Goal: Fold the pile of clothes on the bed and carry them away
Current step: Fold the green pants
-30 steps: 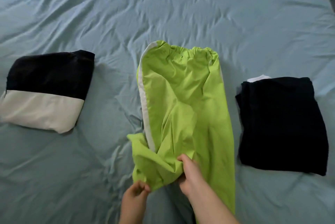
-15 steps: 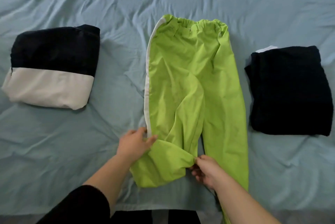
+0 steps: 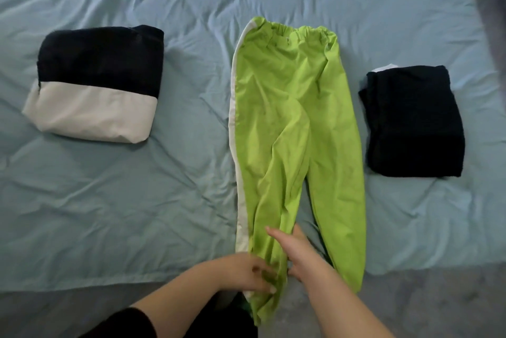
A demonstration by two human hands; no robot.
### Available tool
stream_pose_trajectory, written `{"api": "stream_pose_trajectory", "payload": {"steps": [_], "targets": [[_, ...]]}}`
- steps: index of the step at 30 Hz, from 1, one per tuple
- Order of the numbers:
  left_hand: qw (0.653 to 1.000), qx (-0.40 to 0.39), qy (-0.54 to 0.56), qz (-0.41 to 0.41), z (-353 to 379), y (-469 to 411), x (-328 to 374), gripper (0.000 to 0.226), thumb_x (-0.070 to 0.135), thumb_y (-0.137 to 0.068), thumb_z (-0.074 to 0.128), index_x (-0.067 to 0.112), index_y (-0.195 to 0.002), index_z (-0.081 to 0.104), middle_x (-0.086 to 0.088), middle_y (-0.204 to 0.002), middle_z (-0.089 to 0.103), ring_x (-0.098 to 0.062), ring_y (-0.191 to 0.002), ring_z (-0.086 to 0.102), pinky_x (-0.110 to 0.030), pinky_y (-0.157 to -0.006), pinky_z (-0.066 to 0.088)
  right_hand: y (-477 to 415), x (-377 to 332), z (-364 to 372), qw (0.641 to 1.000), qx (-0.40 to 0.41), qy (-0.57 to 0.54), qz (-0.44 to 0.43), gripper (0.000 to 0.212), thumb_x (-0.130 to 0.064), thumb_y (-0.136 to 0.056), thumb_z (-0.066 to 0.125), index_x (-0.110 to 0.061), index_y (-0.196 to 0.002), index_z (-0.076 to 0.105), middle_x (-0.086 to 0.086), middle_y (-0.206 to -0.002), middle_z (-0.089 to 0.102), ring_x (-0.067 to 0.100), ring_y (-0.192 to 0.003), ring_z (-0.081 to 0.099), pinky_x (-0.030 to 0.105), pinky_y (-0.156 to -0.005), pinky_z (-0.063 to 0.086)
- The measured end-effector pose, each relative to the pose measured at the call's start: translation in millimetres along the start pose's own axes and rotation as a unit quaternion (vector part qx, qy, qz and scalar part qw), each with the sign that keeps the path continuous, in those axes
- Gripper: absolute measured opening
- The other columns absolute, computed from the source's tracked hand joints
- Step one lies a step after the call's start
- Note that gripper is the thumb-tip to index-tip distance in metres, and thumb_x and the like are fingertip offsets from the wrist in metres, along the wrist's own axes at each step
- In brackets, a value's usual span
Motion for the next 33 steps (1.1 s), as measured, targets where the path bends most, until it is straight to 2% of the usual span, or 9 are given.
{"api": "stream_pose_trajectory", "payload": {"steps": [4,7,12,17,20,23,26,30,33], "targets": [[0.917,0.364,0.123,-0.111,-27,-10,-31,0.044,0.038,-0.088,0.066,0.018,-0.126,0.056,-0.003,-0.116,0.062,-0.02,-0.111,0.06,-0.031,-0.096,0.045,-22,29,-13,0.992,0.118,0.028,-0.035,0.041,-0.024,-0.093,0.062,-0.006,-0.129,0.054,0.012,-0.12,0.063,0.028,-0.106,0.06,0.038,-0.095,0.048],[0.879,0.379,0.26,-0.124,-30,-33,-45,0.053,0.038,-0.088,0.068,0.007,-0.128,0.053,-0.007,-0.123,0.061,-0.021,-0.112,0.058,-0.03,-0.096,0.043,-42,46,-33,0.987,0.135,0.047,-0.07,0.03,-0.031,-0.098,0.051,-0.011,-0.12,0.057,0.008,-0.11,0.064,0.022,-0.093,0.059,0.033,-0.08,0.047],[0.848,0.444,0.282,-0.067,-18,-58,-42,0.024,0.03,-0.095,0.058,0.018,-0.074,0.056,0.002,-0.072,0.06,-0.019,-0.076,0.056,-0.033,-0.067,0.044,-72,66,-47,0.984,0.12,0.086,-0.105,0.036,-0.031,-0.103,0.037,-0.009,-0.125,0.057,0.009,-0.12,0.06,0.028,-0.111,0.056,0.04,-0.098,0.046],[0.752,0.576,0.319,-0.045,4,-11,-79,0.027,0.03,-0.099,0.051,0.016,-0.078,0.057,-0.005,-0.077,0.065,-0.02,-0.072,0.06,-0.035,-0.065,0.05,-62,84,-43,0.951,0.137,0.179,-0.213,0.028,-0.03,-0.102,0.041,-0.013,-0.084,0.052,0.003,-0.08,0.055,0.018,-0.074,0.052,0.022,-0.058,0.035],[0.724,0.505,0.464,-0.074,21,1,-96,0.024,0.026,-0.101,0.05,0.011,-0.083,0.057,-0.012,-0.085,0.066,-0.024,-0.076,0.063,-0.034,-0.064,0.058,-57,100,-32,0.974,0.074,0.131,-0.169,0.024,-0.033,-0.099,0.049,-0.014,-0.085,0.053,0.002,-0.081,0.057,0.023,-0.084,0.056,0.028,-0.067,0.042],[0.782,0.368,0.494,-0.092,37,2,-101,0.021,0.023,-0.098,0.054,0.005,-0.1,0.064,-0.01,-0.092,0.072,-0.02,-0.08,0.069,-0.027,-0.066,0.057,-48,124,-29,0.997,-0.07,0.012,-0.028,0.024,-0.043,-0.089,0.064,-0.026,-0.104,0.058,-0.006,-0.099,0.064,0.019,-0.098,0.062,0.034,-0.088,0.051],[0.844,0.364,0.381,-0.1,49,9,-106,0.017,0.013,-0.092,0.063,0.001,-0.103,0.068,0.001,-0.079,0.075,-0.005,-0.064,0.069,-0.016,-0.054,0.053,-41,150,-38,0.993,-0.081,0.084,-0.032,0.021,-0.027,-0.088,0.07,-0.016,-0.105,0.065,0.0,-0.094,0.07,0.028,-0.099,0.067,0.049,-0.09,0.052],[0.838,0.395,0.347,-0.146,60,17,-106,0.02,0.014,-0.091,0.065,0.0,-0.105,0.067,-0.016,-0.095,0.074,-0.029,-0.084,0.071,-0.046,-0.076,0.059,-38,168,-48,0.995,-0.025,0.089,-0.042,0.009,-0.016,-0.091,0.065,-0.008,-0.088,0.063,0.01,-0.089,0.069,0.029,-0.084,0.066,0.044,-0.078,0.057],[0.827,0.429,0.322,-0.168,66,17,-94,0.023,0.011,-0.09,0.065,0.001,-0.11,0.065,-0.017,-0.104,0.071,-0.032,-0.094,0.068,-0.047,-0.087,0.054,-35,159,-61,0.978,0.033,0.176,-0.11,0.014,-0.02,-0.088,0.069,-0.009,-0.092,0.061,0.003,-0.083,0.063,0.02,-0.08,0.062,0.03,-0.068,0.048]]}}
Point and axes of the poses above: each hand's wrist, its own y-axis away from the middle knuckle, its own z-axis out of the palm, x = y × z, the point moved 1 cm from there along -y, towards the middle knuckle
